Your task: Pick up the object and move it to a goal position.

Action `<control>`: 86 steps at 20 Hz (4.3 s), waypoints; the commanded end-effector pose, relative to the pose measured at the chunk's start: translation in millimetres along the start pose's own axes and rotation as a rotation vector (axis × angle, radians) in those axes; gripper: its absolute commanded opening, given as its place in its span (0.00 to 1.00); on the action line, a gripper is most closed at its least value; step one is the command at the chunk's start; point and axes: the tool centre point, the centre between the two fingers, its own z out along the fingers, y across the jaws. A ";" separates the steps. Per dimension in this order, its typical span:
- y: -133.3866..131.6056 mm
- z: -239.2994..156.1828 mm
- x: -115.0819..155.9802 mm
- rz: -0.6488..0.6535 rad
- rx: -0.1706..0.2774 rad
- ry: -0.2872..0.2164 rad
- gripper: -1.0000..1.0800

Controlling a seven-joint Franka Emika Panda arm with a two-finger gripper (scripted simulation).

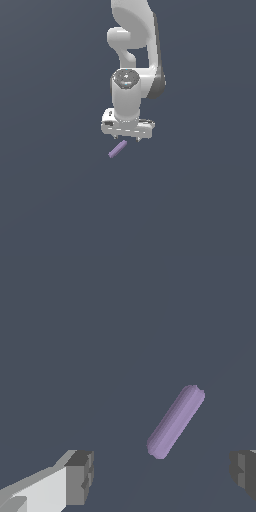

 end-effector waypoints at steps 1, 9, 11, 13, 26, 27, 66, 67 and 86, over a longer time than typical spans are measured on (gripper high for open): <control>4.6 8.3 -0.4 0.064 0.003 0.000 0.96; 25.4 41.3 -3.2 0.330 0.007 0.001 0.96; 30.4 48.3 -4.2 0.389 0.007 0.002 0.96; 34.8 54.4 -5.0 0.441 0.006 0.003 0.96; 49.1 72.4 -8.3 0.598 0.002 0.008 0.96; 48.7 72.0 -8.3 0.592 0.001 0.007 0.96; 56.3 120.0 9.6 0.598 0.002 0.008 0.00; 57.6 119.5 13.3 0.598 0.002 0.008 0.00; 86.9 109.2 98.0 0.597 0.001 0.008 0.00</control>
